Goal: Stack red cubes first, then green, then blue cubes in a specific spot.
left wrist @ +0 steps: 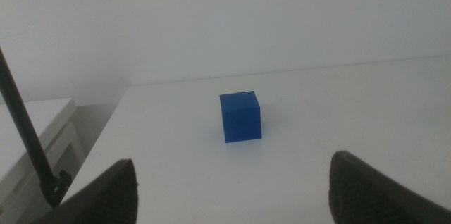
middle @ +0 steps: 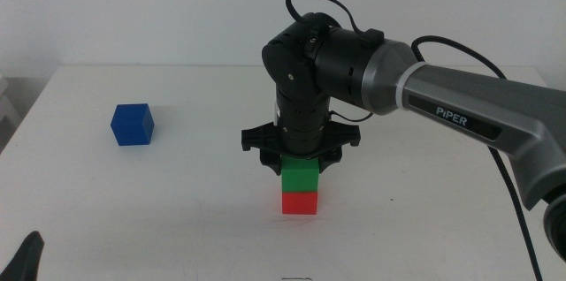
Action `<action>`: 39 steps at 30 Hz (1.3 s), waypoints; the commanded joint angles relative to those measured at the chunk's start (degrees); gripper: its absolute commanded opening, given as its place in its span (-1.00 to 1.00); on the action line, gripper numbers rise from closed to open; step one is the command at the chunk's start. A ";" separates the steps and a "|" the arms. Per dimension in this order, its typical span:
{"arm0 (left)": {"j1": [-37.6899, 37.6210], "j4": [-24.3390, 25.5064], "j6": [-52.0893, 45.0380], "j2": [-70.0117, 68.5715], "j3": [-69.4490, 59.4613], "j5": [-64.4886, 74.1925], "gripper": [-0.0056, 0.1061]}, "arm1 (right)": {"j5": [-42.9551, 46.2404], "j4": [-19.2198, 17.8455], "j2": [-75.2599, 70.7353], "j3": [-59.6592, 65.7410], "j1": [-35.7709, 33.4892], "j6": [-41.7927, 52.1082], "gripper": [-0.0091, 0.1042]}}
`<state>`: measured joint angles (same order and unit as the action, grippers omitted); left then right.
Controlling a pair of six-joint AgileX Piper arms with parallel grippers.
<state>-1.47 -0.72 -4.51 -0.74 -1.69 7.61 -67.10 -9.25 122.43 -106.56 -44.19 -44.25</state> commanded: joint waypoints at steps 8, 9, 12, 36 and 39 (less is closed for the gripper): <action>-0.05 -0.49 0.33 -1.18 0.19 -4.85 0.75 | 2.09 -0.03 -4.60 -1.43 1.11 0.52 0.65; -0.05 -0.49 0.33 -1.18 0.19 -4.85 0.75 | 1.90 -0.29 -5.35 -1.43 1.18 0.57 0.66; -0.05 -0.49 0.33 -1.18 0.19 -4.85 0.75 | 0.93 -1.22 -10.34 -1.43 1.31 2.49 0.67; -0.05 -0.49 0.33 -1.18 0.19 -4.85 0.75 | 26.86 7.16 -84.05 46.58 7.02 42.67 0.56; -0.05 -0.49 0.33 -1.18 0.19 -4.85 0.75 | 27.41 9.25 -87.53 50.15 7.02 45.60 0.53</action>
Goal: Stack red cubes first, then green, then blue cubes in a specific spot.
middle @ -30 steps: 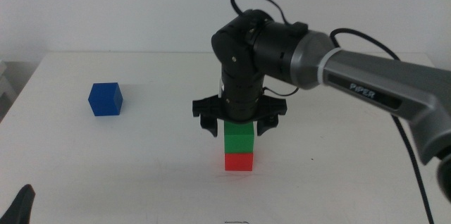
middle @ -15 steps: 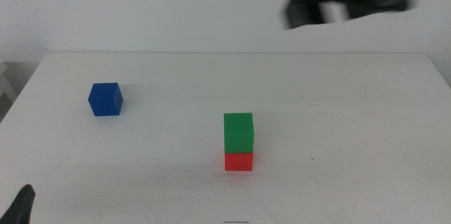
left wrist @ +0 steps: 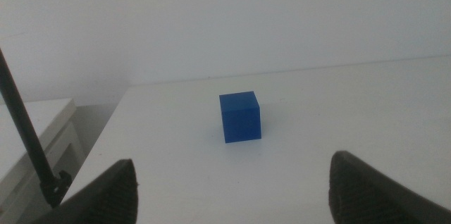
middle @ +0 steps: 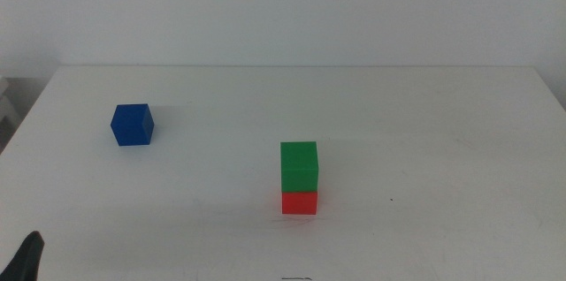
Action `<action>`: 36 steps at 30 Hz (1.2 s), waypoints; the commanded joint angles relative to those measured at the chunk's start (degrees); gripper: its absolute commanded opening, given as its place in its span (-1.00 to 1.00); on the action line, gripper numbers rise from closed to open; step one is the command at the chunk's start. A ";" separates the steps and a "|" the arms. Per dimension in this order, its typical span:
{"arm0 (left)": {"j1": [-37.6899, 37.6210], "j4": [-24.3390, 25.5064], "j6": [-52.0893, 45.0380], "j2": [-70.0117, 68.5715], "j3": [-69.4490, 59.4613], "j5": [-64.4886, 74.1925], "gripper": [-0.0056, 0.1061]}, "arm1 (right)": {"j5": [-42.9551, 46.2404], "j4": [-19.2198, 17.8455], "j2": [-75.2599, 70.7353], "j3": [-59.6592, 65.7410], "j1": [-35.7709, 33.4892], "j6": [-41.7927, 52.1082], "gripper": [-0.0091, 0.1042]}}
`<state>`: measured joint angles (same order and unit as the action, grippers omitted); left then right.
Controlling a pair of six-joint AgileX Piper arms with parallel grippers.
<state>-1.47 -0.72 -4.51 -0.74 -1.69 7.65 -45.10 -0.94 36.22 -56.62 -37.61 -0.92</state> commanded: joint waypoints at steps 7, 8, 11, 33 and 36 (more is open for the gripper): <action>-0.05 -0.49 0.33 -1.18 0.19 -4.90 0.75 | 3.91 4.80 -2.13 1.36 0.45 7.37 0.48; -0.05 -0.49 0.33 -1.18 0.19 -4.90 0.75 | 3.91 4.95 -2.01 1.36 0.45 8.13 0.48; -0.05 -0.49 0.33 -1.18 0.19 -4.90 0.75 | 4.12 4.97 -1.48 1.36 0.45 8.77 0.48; -0.05 -0.49 0.33 -1.18 0.19 -4.90 0.75 | 4.05 2.80 -1.35 1.36 0.45 10.82 0.54; -0.05 -0.49 0.33 -1.18 0.19 -4.90 0.75 | 4.05 2.06 -1.41 1.36 0.45 10.89 0.54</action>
<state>-1.47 -0.72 -4.51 -0.74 -1.69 7.65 -45.25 2.19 34.45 -53.96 -37.61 9.26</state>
